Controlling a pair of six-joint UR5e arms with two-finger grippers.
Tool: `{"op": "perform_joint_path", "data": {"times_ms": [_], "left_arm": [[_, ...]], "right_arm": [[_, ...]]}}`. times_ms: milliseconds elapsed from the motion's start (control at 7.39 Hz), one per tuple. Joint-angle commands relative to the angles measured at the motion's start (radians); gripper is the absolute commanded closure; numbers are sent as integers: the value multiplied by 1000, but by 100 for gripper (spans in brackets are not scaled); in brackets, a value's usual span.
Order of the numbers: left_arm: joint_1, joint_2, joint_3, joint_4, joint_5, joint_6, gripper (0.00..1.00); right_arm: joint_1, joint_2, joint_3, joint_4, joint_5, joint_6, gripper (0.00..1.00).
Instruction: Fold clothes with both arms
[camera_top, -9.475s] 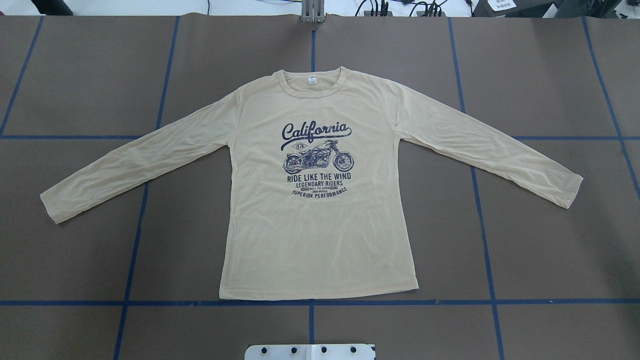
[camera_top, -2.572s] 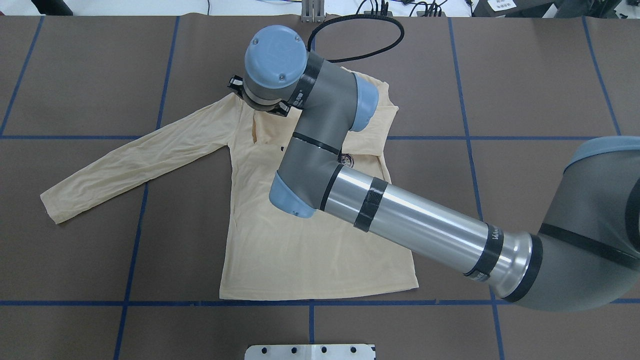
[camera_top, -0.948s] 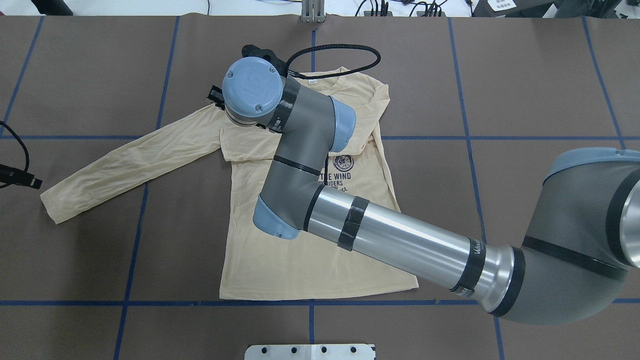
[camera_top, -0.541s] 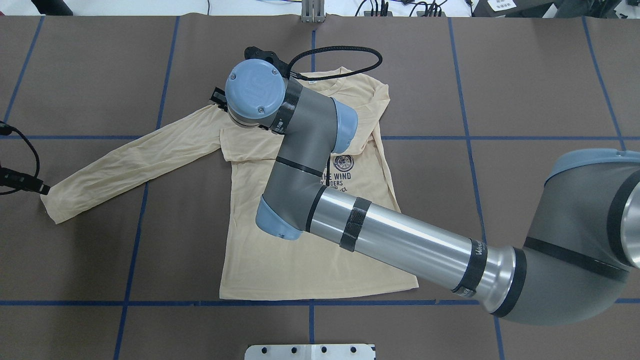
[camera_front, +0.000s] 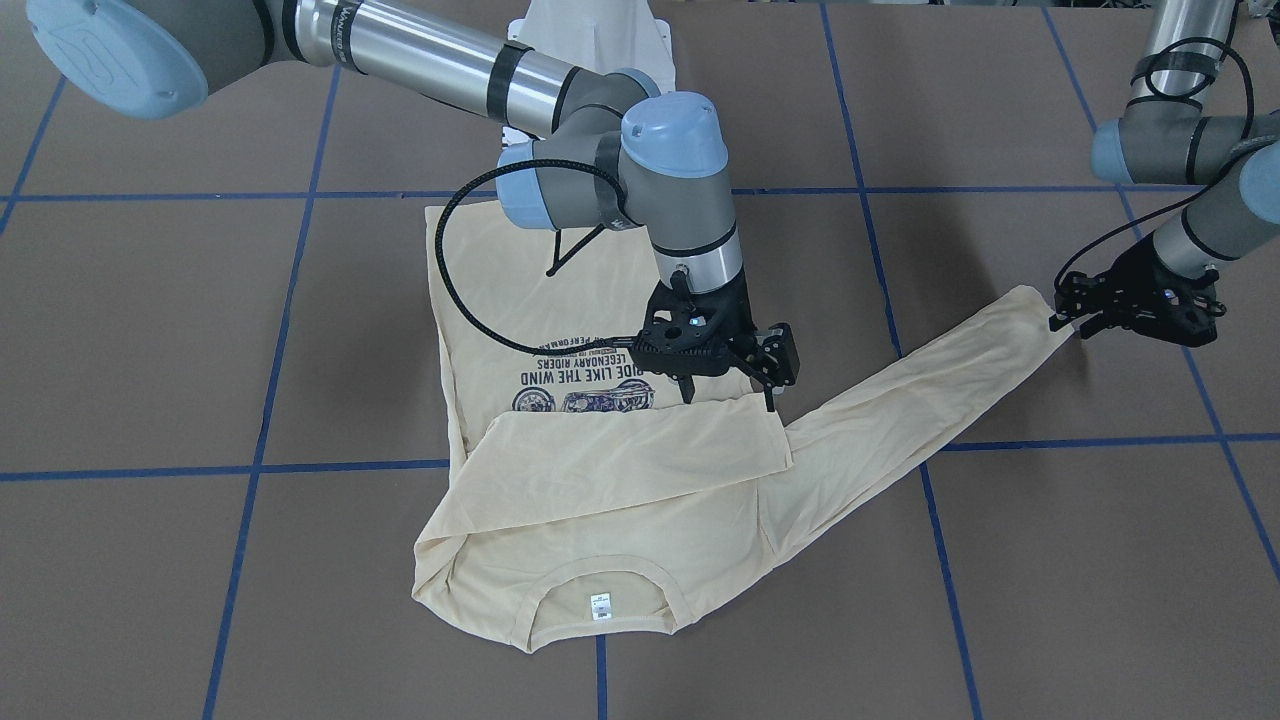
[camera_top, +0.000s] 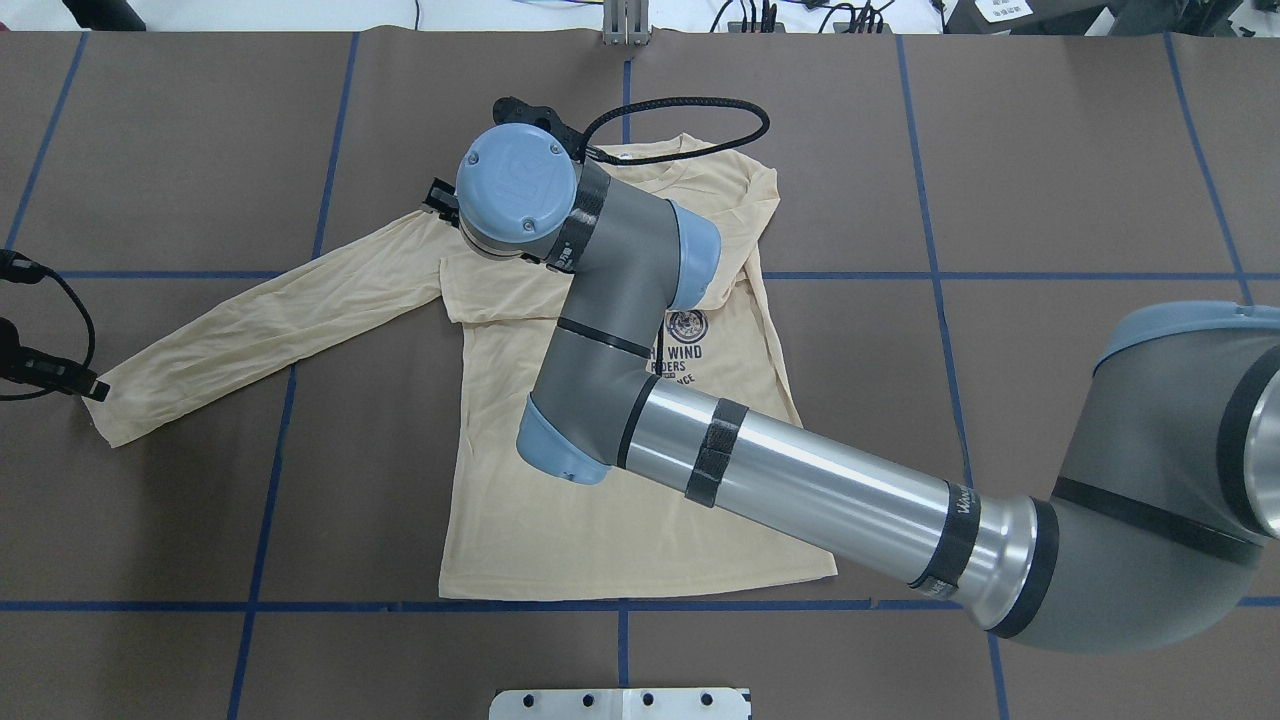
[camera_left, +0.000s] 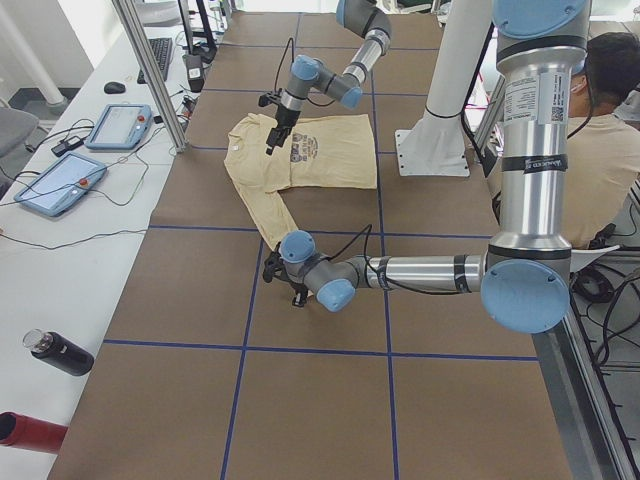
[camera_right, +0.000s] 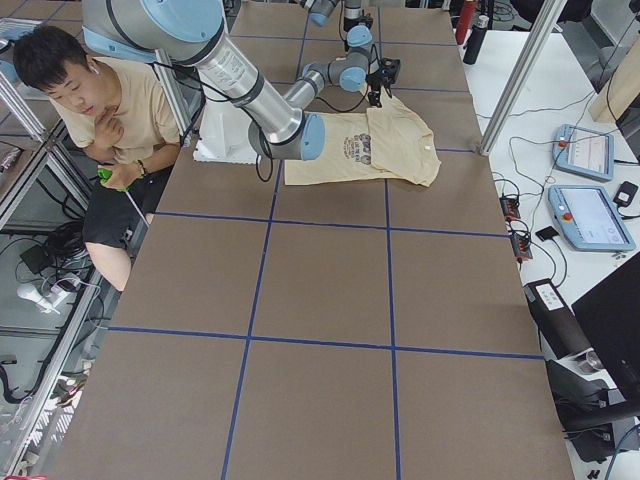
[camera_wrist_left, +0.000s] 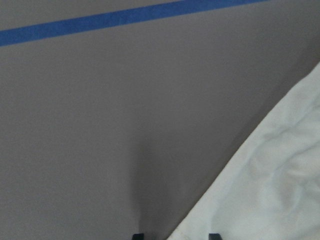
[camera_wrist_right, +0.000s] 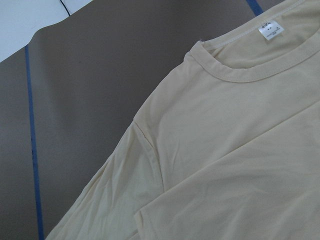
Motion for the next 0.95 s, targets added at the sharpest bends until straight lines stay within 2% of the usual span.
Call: {"op": "perform_joint_path", "data": {"times_ms": [0, 135, 271, 541, 677, 812], "left_arm": [[3, 0, -1, 0, -1, -4, 59], [4, 0, -1, 0, -1, -4, 76], [4, 0, -2, 3, -7, -4, 100], [3, 1, -36, 1, -77, -82, 100], [3, 0, -111, 10, -109, -146, 100], [3, -29, -187, 16, -160, -261, 100]], "right_arm": [[0, -1, 1, 0, 0, 0, 0], [0, -1, 1, 2, 0, 0, 0], [0, -2, 1, 2, 0, 0, 0], [1, -16, 15, 5, 2, -1, 0], [14, -84, 98, 18, 14, -7, 0], [46, -234, 258, 23, 64, -14, 0]]}}
